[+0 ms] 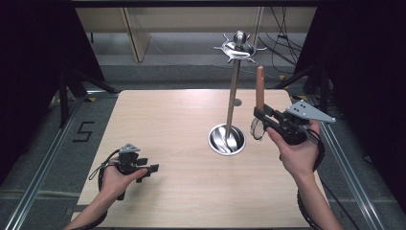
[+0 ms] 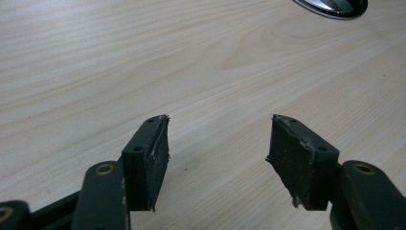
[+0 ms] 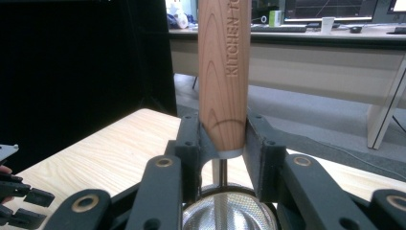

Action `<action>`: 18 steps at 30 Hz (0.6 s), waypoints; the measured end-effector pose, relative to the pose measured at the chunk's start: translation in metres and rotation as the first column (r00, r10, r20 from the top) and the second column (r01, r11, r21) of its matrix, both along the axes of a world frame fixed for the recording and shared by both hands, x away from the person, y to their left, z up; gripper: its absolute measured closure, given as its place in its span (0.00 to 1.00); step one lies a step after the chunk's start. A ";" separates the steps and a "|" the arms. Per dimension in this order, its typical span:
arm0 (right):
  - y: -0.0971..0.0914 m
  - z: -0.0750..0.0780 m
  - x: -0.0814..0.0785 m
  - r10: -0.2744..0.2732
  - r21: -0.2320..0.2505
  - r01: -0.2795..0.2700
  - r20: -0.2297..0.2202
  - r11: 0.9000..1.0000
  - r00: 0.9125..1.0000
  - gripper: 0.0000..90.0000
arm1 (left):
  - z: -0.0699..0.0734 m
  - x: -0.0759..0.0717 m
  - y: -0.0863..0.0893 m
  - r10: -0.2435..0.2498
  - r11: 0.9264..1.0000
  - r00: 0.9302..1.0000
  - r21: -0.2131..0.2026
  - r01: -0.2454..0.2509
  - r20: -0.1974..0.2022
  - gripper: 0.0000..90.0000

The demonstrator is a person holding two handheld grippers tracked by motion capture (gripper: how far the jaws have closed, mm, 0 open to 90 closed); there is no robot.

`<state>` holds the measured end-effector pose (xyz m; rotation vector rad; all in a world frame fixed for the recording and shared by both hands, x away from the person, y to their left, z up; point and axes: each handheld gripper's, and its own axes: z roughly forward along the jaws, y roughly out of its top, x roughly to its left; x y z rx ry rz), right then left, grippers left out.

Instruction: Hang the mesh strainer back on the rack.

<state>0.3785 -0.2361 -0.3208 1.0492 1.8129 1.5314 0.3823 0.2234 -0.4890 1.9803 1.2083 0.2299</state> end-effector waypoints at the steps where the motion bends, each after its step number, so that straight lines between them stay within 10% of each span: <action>1: 0.000 0.001 0.000 -0.004 -0.001 0.004 0.006 1.000 1.000 0.78 | 0.000 0.000 0.000 0.000 1.000 1.000 0.000 0.000 0.000 0.42; 18: 0.002 0.007 0.001 -0.003 0.017 0.003 0.027 1.000 1.000 0.78 | 0.000 0.000 0.001 -0.007 1.000 1.000 0.008 0.007 -0.001 0.42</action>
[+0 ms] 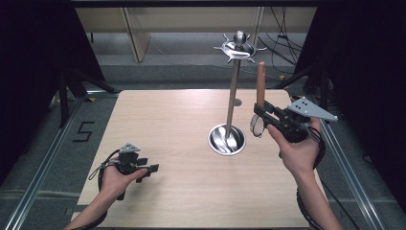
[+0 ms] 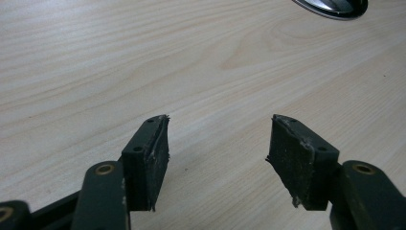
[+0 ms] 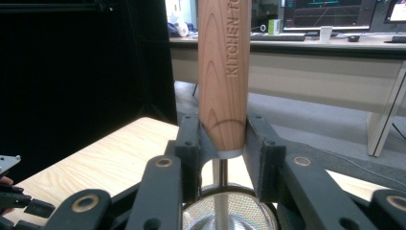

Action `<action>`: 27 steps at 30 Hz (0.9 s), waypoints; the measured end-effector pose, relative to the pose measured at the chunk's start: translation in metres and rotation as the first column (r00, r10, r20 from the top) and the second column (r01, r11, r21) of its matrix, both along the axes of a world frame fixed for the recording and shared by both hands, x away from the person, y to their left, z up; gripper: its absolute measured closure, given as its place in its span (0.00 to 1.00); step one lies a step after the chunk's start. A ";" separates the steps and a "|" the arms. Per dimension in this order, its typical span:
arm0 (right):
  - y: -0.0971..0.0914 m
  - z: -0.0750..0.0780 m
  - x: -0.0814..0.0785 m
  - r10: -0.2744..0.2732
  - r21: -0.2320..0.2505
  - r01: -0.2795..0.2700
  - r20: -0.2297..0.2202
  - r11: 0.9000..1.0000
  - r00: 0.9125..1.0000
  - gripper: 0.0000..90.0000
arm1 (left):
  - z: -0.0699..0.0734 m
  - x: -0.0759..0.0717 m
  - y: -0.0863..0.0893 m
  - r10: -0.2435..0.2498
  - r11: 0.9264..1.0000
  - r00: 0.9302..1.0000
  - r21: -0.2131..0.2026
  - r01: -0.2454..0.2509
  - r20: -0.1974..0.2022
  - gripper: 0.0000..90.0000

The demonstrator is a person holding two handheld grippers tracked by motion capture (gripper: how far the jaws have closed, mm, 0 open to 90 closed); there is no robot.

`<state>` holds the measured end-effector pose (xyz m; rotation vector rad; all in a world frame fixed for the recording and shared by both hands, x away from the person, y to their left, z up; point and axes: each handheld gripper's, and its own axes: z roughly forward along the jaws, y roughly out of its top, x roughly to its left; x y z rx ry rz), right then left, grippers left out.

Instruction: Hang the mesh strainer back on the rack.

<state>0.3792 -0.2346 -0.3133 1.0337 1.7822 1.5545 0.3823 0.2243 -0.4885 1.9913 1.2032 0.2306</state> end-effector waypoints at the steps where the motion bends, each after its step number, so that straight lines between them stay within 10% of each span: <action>1: 0.000 0.001 0.000 -0.002 -0.003 0.002 0.005 1.000 1.000 0.78 | 0.000 0.000 0.000 0.001 1.000 1.000 -0.002 -0.001 0.001 0.42; 27: 0.007 0.008 0.004 0.004 0.021 -0.004 0.014 1.000 1.000 0.78 | 0.001 0.000 0.001 -0.004 1.000 1.000 0.001 0.004 0.001 0.42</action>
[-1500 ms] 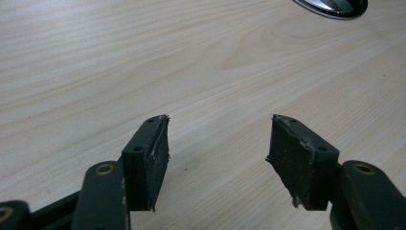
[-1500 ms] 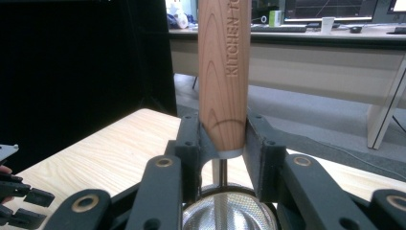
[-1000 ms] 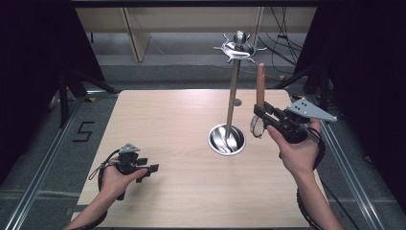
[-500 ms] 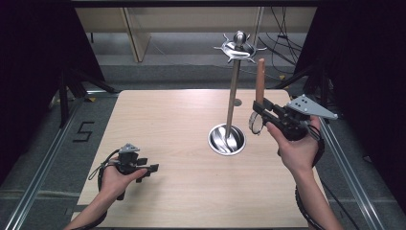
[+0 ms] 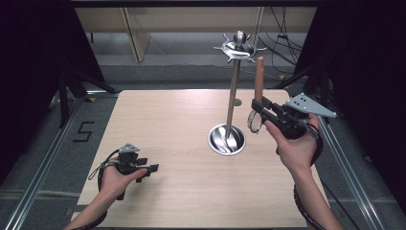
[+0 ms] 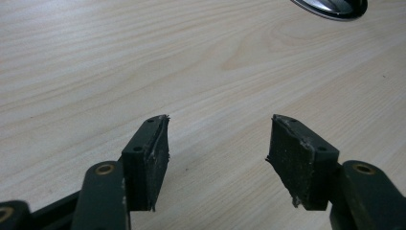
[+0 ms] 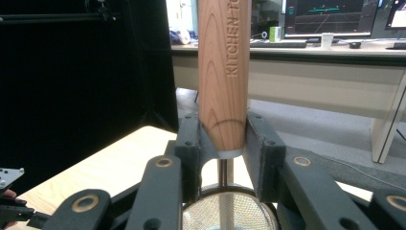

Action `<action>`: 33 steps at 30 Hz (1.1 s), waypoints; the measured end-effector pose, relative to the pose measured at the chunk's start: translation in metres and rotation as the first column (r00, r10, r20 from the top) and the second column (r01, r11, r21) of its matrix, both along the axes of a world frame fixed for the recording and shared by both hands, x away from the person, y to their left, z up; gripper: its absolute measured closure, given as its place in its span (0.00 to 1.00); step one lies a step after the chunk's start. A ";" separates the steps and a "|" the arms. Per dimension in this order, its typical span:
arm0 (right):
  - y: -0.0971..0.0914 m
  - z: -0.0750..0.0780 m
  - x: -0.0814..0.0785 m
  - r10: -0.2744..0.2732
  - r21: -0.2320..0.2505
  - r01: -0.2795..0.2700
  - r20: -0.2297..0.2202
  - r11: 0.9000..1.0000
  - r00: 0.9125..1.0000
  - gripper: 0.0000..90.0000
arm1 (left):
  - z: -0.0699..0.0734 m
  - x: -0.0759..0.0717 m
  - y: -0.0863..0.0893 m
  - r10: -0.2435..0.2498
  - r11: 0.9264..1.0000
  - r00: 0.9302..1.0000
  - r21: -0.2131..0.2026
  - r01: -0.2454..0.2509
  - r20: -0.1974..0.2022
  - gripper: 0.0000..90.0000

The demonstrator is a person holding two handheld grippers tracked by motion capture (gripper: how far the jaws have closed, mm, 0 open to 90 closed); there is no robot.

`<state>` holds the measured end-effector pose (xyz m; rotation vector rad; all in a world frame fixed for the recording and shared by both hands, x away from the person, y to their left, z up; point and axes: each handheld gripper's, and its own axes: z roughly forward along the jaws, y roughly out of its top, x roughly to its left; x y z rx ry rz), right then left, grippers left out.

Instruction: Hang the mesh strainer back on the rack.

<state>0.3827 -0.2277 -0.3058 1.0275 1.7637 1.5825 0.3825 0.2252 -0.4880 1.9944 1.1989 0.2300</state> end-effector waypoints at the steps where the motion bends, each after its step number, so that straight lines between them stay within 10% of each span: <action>1: 0.000 0.000 0.000 -0.005 -0.004 0.005 0.003 1.000 1.000 0.78 | 0.000 0.000 0.000 0.000 1.000 1.000 0.000 0.000 0.000 0.42; 33: 0.008 0.000 0.008 -0.018 0.002 0.018 -0.003 1.000 1.000 0.78 | 0.000 0.000 0.000 0.002 1.000 1.000 -0.006 -0.002 0.001 0.42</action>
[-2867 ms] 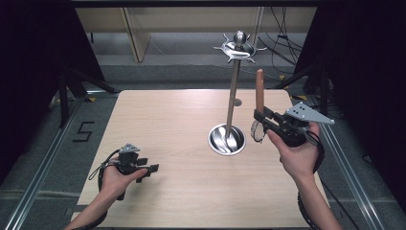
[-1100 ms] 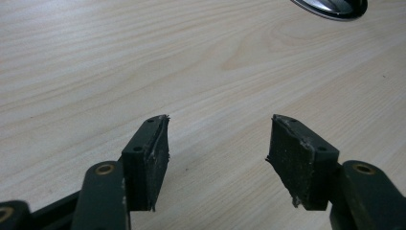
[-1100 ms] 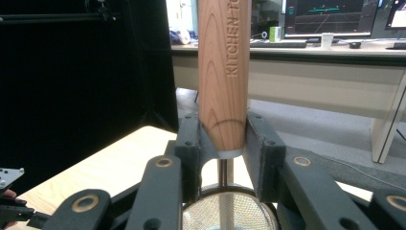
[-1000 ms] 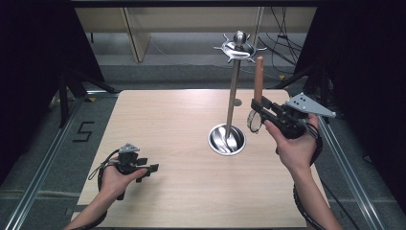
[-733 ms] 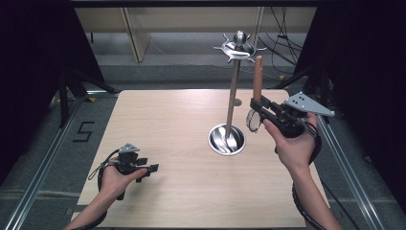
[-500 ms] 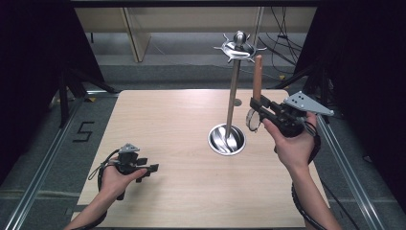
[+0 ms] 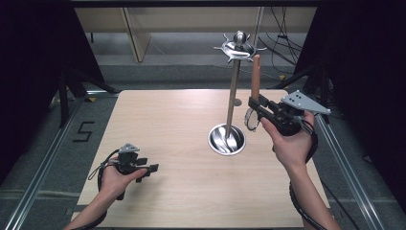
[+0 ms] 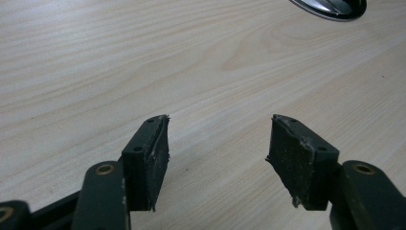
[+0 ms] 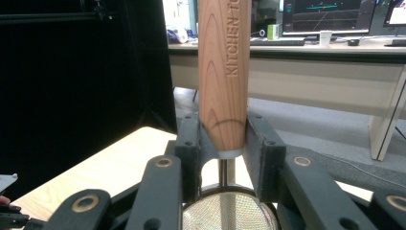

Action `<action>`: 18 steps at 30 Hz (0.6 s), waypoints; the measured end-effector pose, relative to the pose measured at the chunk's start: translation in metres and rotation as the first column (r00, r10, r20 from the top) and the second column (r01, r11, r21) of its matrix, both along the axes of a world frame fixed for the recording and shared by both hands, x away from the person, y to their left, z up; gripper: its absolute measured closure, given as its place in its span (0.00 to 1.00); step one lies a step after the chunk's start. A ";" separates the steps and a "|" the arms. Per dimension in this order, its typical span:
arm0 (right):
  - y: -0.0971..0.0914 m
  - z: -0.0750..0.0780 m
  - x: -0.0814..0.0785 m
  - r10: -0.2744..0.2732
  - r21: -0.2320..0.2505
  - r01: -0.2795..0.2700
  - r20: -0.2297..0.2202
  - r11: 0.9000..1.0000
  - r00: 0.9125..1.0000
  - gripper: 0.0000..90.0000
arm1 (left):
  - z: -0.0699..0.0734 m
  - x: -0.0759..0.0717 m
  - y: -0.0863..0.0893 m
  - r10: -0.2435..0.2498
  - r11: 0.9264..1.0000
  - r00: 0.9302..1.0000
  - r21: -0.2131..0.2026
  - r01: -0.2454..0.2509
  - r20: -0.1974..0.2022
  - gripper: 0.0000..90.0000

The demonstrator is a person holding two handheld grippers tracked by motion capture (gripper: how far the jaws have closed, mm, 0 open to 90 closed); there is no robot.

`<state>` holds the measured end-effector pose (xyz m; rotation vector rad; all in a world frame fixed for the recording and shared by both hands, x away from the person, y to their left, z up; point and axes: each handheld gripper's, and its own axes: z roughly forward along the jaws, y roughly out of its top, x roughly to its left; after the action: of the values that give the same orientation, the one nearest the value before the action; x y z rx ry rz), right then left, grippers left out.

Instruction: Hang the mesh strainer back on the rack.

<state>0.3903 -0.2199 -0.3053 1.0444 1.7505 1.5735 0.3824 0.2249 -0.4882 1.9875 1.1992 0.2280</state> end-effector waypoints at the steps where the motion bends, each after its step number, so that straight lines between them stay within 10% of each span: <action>1: 0.000 0.000 0.001 -0.001 -0.002 0.001 0.002 1.000 1.000 0.78 | 0.000 0.000 0.000 -0.004 1.000 1.000 0.006 0.004 -0.001 0.42; 18: 0.005 0.000 0.005 -0.003 -0.005 0.003 -0.014 1.000 1.000 0.78 | 0.000 0.000 0.000 0.006 1.000 1.000 -0.005 -0.006 0.002 0.42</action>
<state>0.3953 -0.2150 -0.3054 1.0570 1.7604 1.5628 0.3821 0.2245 -0.4881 1.9795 1.2030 0.2300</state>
